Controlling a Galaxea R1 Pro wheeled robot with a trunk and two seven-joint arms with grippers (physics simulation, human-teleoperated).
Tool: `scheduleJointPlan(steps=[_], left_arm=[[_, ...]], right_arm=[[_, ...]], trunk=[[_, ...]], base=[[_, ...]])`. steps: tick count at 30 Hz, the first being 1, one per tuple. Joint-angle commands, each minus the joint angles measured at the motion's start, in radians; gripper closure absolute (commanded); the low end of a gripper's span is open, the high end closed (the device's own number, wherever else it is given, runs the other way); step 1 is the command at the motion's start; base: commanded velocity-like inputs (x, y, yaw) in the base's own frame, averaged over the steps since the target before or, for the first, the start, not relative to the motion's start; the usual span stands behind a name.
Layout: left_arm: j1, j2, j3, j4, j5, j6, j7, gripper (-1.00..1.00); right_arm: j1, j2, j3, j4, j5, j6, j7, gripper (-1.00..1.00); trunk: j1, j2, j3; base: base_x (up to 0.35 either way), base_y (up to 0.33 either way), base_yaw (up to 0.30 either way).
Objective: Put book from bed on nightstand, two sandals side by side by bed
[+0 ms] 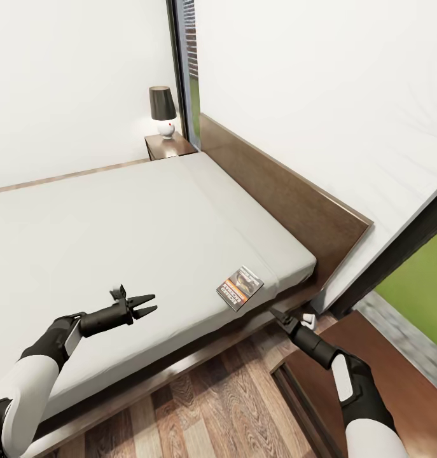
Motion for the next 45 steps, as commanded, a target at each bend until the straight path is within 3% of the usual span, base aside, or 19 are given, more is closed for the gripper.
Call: scheduleJointPlan(steps=[1, 7, 21, 32, 37, 45], left_arm=[[-0.001, 0.0, 0.002, 0.0, -0.001, 0.011, -0.004, -1.0], [-0.001, 0.0, 0.001, 0.001, -0.001, 0.011, -0.004, -1.0], [-0.001, 0.0, 0.002, 0.013, -0.001, 0.011, -0.003, -1.0], [-0.001, 0.0, 0.001, 0.013, -0.001, 0.011, -0.003, -1.0], [-0.001, 0.0, 0.001, 0.013, -0.002, 0.011, -0.003, -1.0], [-0.001, 0.0, 0.001, 0.013, -0.002, 0.011, -0.003, -1.0]], right_arm=[[-0.001, 0.001, -0.004, 0.0, -0.002, 0.007, 0.002, -1.0], [-0.002, 0.002, -0.005, 0.0, -0.002, 0.001, 0.0, -1.0], [-0.002, 0.002, -0.005, -0.001, -0.003, -0.176, -0.001, -1.0], [-0.001, 0.001, -0.02, 0.003, -0.005, -0.197, -0.002, -1.0], [-0.003, 0.001, -0.053, 0.083, -0.005, -0.204, -0.002, -1.0], [-0.005, 0.001, -0.058, 0.158, -0.005, -0.3, -0.002, -1.0]], trunk=[[0.0, 0.0, -0.001], [0.0, 0.0, -0.001], [0.0, 0.0, -0.001], [0.0, 0.0, -0.001], [0.0, 0.0, -0.001], [0.0, 0.0, -0.001]], base=[[0.0, 0.0, 0.0], [0.0, 0.0, 0.0], [0.0, 0.0, 0.0], [0.0, 0.0, 0.0], [0.0, 0.0, 0.0], [0.0, 0.0, 0.0]])
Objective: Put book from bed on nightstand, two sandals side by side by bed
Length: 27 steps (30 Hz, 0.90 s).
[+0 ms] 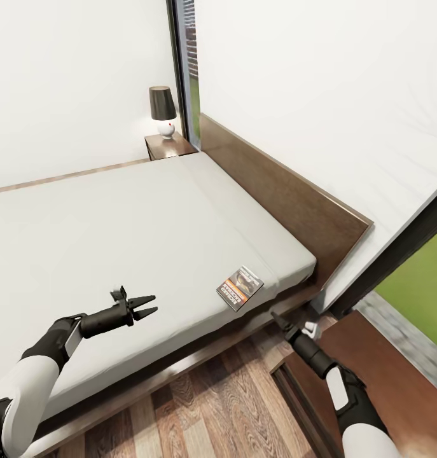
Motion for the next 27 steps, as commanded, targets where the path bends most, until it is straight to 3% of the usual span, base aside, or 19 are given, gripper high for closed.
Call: scheduleJointPlan(steps=[1, 9, 16, 27], left_arm=[[-0.001, 0.0, 0.001, 0.0, -0.001, 0.011, -0.004, -1.0], [-0.001, 0.0, 0.001, 0.001, 0.0, 0.006, -0.004, -1.0], [-0.001, -0.006, 0.002, 0.001, -0.001, 0.004, -0.003, -1.0], [-0.001, -0.008, 0.002, 0.002, -0.001, 0.004, -0.002, -1.0]], right_arm=[[-0.001, 0.001, -0.005, 0.004, -0.004, 0.003, 0.004, -1.0], [-0.001, 0.001, -0.005, 0.012, -0.006, -0.007, 0.004, -1.0], [-0.001, 0.002, -0.002, 0.013, -0.057, 0.004, 0.011, -1.0], [-0.001, 0.003, 0.001, 0.013, -0.06, 0.005, 0.012, -1.0]], trunk=[[0.0, 0.0, -0.001], [0.0, 0.0, -0.001], [0.0, 0.0, -0.001], [0.0, 0.0, -0.001]], base=[[0.0, 0.0, 0.0], [0.0, 0.0, 0.0], [0.0, 0.0, 0.0], [0.001, 0.0, 0.0]])
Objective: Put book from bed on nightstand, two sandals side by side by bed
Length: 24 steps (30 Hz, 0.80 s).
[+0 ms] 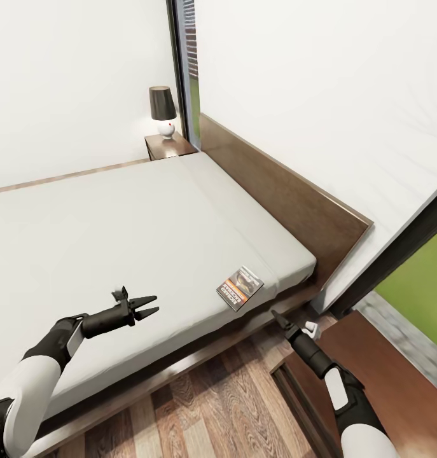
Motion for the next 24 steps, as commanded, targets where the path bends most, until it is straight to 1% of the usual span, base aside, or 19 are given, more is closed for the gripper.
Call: scheduleJointPlan(steps=[1, 9, 18, 24], left_arm=[[-0.001, 0.0, 0.002, 0.0, -0.001, 0.011, -0.004, -1.0], [-0.001, 0.0, 0.001, 0.0, -0.001, 0.011, -0.004, -1.0], [-0.001, 0.0, 0.002, 0.0, -0.001, 0.01, -0.004, -1.0], [-0.001, 0.0, 0.002, 0.0, 0.001, 0.011, -0.004, -1.0]], right_arm=[[-0.001, 0.002, -0.004, 0.0, -0.003, 0.008, 0.002, -1.0], [-0.001, 0.005, -0.003, 0.0, -0.003, -0.002, 0.0, -1.0], [-0.001, 0.006, -0.003, 0.0, -0.003, -0.003, 0.0, -1.0], [-0.001, 0.006, -0.004, 0.0, -0.003, -0.003, 0.0, -1.0]], trunk=[[0.0, 0.0, -0.001], [0.0, 0.0, -0.001], [0.0, 0.0, -0.001], [0.0, 0.0, -0.001]], base=[[0.022, 0.006, 0.0], [0.116, 0.063, 0.0], [0.011, 0.006, 0.0], [0.0, 0.108, 0.0]])
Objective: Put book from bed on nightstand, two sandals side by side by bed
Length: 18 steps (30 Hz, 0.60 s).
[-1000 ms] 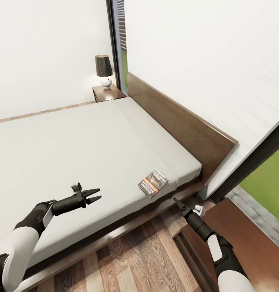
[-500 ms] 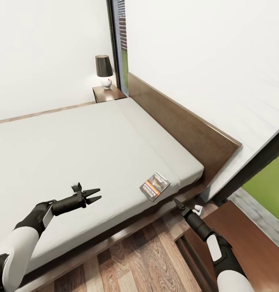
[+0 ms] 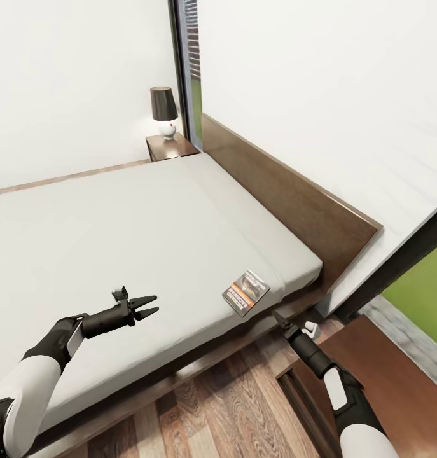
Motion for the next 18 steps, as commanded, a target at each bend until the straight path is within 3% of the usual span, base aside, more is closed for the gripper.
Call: scheduleJointPlan(steps=[1, 18], left_arm=[[0.0, 0.0, 0.001, 0.0, 0.0, 0.01, -0.004, -1.0], [0.0, -0.008, 0.001, 0.0, 0.0, 0.01, -0.002, -1.0]], right_arm=[[-0.001, 0.001, -0.005, -0.001, -0.003, 0.009, 0.004, -1.0], [-0.001, 0.001, -0.005, -0.001, -0.003, 0.009, 0.004, -1.0]], trunk=[[0.0, 0.0, -0.001], [0.0, 0.0, -0.001]], base=[[0.0, 0.046, 0.0], [0.025, 0.022, 0.0]])
